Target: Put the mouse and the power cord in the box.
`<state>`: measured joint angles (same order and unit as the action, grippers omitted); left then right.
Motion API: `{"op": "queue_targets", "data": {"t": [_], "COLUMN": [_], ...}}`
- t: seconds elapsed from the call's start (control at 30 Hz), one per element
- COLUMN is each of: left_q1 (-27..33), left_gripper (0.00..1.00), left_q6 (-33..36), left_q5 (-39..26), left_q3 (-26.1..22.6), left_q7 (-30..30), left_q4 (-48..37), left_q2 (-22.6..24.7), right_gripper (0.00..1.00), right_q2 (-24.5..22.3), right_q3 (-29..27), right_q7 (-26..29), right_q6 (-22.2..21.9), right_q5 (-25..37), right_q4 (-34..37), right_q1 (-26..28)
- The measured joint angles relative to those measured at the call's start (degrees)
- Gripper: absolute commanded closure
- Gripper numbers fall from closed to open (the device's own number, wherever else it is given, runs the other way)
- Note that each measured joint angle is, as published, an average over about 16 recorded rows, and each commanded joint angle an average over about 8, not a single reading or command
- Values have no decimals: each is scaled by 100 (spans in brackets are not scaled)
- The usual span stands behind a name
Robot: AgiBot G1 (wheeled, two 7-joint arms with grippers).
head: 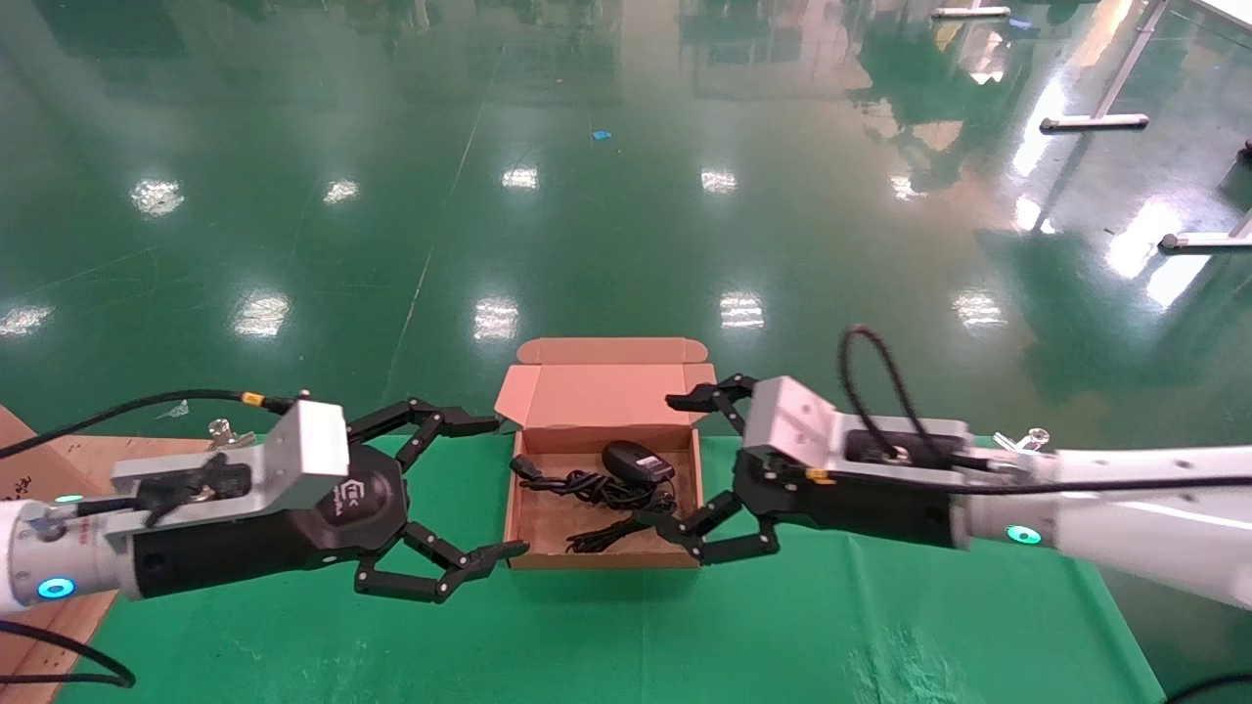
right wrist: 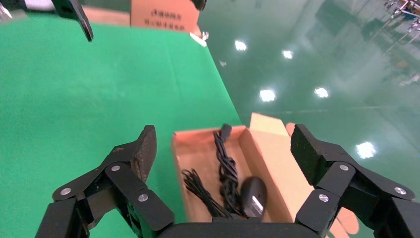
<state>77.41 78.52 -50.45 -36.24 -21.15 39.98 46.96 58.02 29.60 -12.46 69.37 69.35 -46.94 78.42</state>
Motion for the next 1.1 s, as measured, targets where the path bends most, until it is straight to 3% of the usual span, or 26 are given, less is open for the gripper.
{"op": "queue_targets", "data": {"t": [1.1], "left_q1": [-1499], "left_gripper": [0], "left_q6": [680], "left_q5": [813], "left_q3": [1914], "left_q7": [3005], "left_q4": [3182], "left_q2": [-1130], "right_gripper": [0], "right_q2": [-2206], "right_q3": [-1301], "right_q7": [2207], "right_q6": [1564], "right_q5": [-2641], "right_q4": [-2557], "right_q1": [-1616]}}
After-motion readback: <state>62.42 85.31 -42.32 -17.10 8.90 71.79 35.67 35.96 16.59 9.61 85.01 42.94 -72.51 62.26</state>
